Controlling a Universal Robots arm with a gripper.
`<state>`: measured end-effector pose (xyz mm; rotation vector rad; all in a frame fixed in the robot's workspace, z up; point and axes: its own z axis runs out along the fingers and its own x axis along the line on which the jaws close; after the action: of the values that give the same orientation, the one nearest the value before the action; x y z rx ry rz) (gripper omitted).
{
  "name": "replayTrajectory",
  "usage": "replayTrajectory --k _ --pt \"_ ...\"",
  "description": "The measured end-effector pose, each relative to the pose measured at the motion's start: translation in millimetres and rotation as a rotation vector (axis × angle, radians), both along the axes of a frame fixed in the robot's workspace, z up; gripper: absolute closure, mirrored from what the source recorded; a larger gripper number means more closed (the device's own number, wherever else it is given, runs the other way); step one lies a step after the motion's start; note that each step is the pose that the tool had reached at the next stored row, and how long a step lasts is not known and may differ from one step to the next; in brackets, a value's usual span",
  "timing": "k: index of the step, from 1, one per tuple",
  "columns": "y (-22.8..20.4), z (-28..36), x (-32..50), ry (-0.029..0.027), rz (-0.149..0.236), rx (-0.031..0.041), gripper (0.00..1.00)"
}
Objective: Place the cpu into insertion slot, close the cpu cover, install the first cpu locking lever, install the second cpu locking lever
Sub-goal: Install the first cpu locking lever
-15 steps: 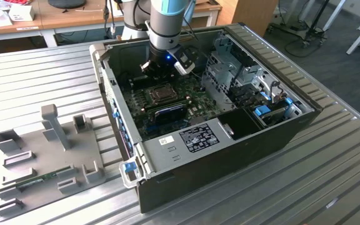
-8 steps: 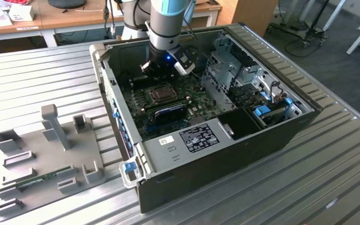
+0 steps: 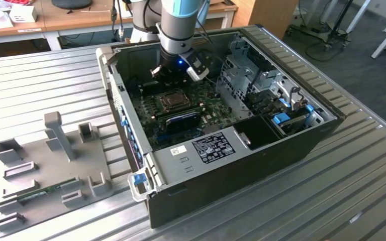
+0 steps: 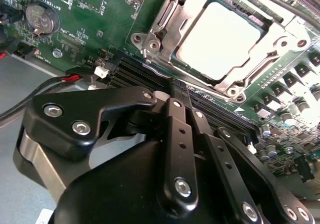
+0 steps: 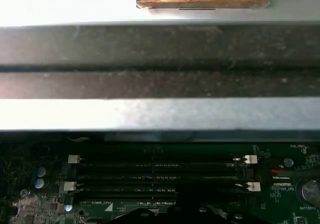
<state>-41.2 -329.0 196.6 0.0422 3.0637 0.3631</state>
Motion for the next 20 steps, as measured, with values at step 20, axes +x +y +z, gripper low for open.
replayTrajectory --k 20 --pt "0.3 -0.1 0.1 -0.0001 -0.076 0.0001 0.9"
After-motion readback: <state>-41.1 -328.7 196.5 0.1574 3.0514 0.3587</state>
